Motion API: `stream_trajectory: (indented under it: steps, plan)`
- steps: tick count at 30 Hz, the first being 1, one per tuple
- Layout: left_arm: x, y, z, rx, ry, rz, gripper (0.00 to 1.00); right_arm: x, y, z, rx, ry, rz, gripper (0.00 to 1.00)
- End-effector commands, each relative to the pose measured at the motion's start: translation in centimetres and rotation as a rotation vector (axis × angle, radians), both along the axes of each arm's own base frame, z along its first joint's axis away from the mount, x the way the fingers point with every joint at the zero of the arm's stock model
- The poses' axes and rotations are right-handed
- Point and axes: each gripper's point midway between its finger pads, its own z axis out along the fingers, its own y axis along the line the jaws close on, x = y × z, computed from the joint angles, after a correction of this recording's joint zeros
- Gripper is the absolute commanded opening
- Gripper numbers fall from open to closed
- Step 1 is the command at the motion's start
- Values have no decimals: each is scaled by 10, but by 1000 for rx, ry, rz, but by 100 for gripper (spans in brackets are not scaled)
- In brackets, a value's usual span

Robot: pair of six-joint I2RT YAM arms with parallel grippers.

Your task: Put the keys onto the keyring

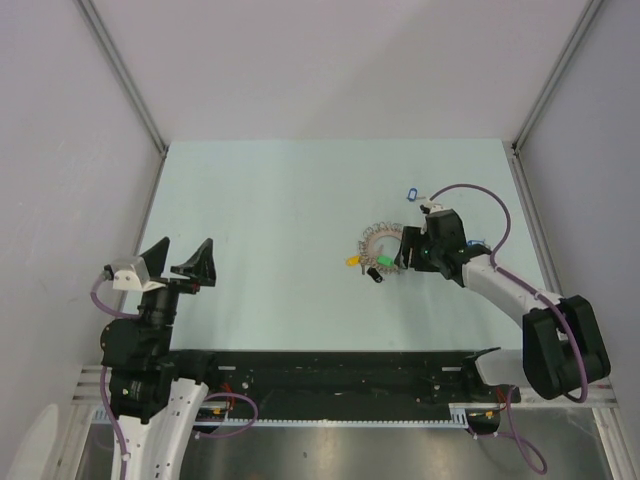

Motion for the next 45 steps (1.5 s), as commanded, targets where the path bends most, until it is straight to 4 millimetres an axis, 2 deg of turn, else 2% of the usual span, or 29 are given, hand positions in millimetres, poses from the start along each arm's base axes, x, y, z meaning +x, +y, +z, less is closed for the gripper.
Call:
stream_trajectory:
  steps: [1,7,12,14,24,30,32,36,40,43,45]
  plan:
    - [1,1,-2,7,4,7,100,22,7,-1,49,-60,-12,61]
    - [2,0,-3,13,11,2,100,17,2,-24,37,-13,-26,50]
    - [3,-1,-4,15,13,-4,100,14,2,-35,49,10,-27,44]
    - [4,-2,-5,17,17,-5,100,13,2,-42,50,17,-25,39]
    - [6,-3,-6,21,27,-8,100,18,7,-46,72,-8,-5,30]
    - [7,-4,-7,23,30,-14,100,19,5,-43,59,-32,-1,20]
    - [7,-4,-8,24,33,-15,100,19,6,-41,56,-42,6,13]
    - [8,-6,-8,26,36,-24,100,17,13,-31,33,-85,56,0]
    - [11,-10,-12,30,46,-44,100,16,22,-8,-4,-179,130,0]
    - [13,-24,-13,53,44,-117,100,13,39,25,-2,-287,209,0]
    - [15,-36,-14,74,42,-181,100,10,52,53,13,-376,289,0]
